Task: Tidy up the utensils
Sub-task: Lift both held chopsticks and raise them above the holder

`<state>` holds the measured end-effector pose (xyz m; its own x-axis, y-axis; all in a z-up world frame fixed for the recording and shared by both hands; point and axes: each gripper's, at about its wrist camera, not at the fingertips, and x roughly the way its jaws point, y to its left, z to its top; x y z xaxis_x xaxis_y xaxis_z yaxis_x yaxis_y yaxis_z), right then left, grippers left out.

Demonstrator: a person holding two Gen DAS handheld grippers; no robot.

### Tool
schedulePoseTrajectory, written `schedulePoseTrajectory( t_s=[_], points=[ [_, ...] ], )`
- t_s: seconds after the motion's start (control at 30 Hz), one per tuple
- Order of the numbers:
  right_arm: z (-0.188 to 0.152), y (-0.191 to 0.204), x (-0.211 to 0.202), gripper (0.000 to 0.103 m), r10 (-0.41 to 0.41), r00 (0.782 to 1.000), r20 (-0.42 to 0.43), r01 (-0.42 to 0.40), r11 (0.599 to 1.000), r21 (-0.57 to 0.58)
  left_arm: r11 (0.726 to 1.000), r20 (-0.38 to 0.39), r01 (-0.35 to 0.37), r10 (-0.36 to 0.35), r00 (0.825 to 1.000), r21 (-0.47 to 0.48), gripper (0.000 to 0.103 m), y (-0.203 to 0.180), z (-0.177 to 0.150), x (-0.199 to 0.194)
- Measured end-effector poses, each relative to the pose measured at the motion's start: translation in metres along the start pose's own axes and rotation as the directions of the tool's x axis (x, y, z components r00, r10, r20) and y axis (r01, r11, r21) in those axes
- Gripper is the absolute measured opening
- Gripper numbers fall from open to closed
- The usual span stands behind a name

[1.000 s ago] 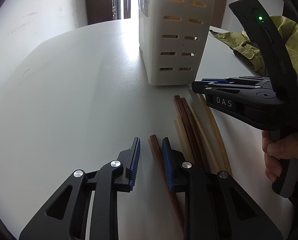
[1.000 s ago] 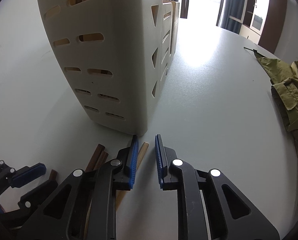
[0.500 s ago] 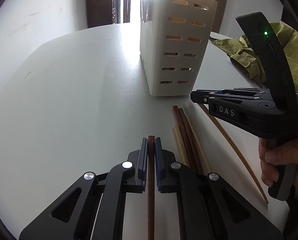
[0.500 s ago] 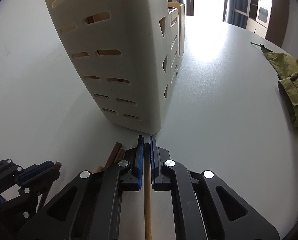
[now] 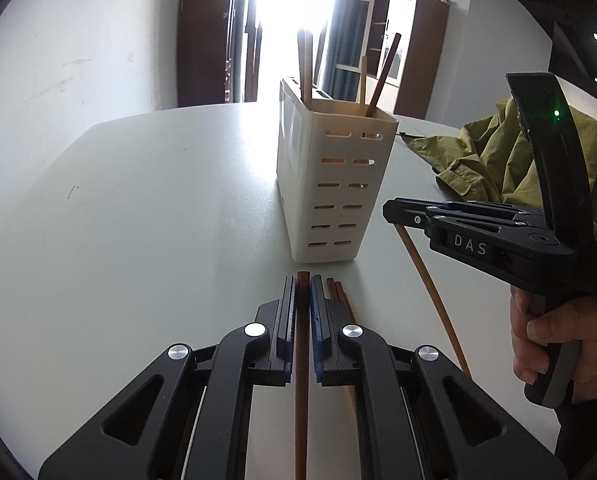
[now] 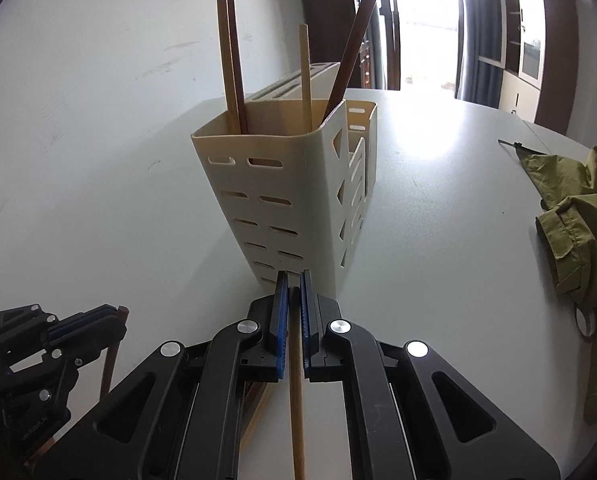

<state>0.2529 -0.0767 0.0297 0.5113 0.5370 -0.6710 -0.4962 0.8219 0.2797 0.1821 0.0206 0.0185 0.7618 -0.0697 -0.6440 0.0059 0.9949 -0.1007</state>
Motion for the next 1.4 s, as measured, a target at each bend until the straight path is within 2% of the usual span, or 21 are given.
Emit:
schedulePoseTrajectory(
  t_s=[0.23,0.33,0.53,0.9,1.4],
  points=[
    [0.011,0.004,-0.028,0.006,0.019,0.996,0.086,-0.018,1.0,-0.003,1.0,0.092,0.0,-0.002,0.996,0.028,0.006,-0.009,0.023,-0.027],
    [0.017,-0.001,-0.037,0.006,0.022,0.991,0.128,-0.021,1.0,-0.005,1.0,0.138,-0.019,0.019,0.99,0.0,0.006,-0.011,0.033,-0.035],
    [0.018,0.003,-0.059,0.006,0.017,0.979,0.202,-0.014,1.0,-0.019,1.0,0.202,-0.011,0.009,0.979,0.009,0.006,-0.016,0.047,-0.05],
    [0.026,0.004,-0.092,0.006,0.03,0.953,0.302,-0.033,0.999,0.005,0.999,0.255,0.01,-0.02,0.967,0.039,0.006,-0.026,0.063,-0.061],
    [0.043,0.0,-0.11,0.006,0.017,0.903,0.429,-0.025,1.0,0.013,0.996,0.418,0.042,-0.071,0.906,0.078,0.006,-0.034,0.095,-0.09]
  ],
)
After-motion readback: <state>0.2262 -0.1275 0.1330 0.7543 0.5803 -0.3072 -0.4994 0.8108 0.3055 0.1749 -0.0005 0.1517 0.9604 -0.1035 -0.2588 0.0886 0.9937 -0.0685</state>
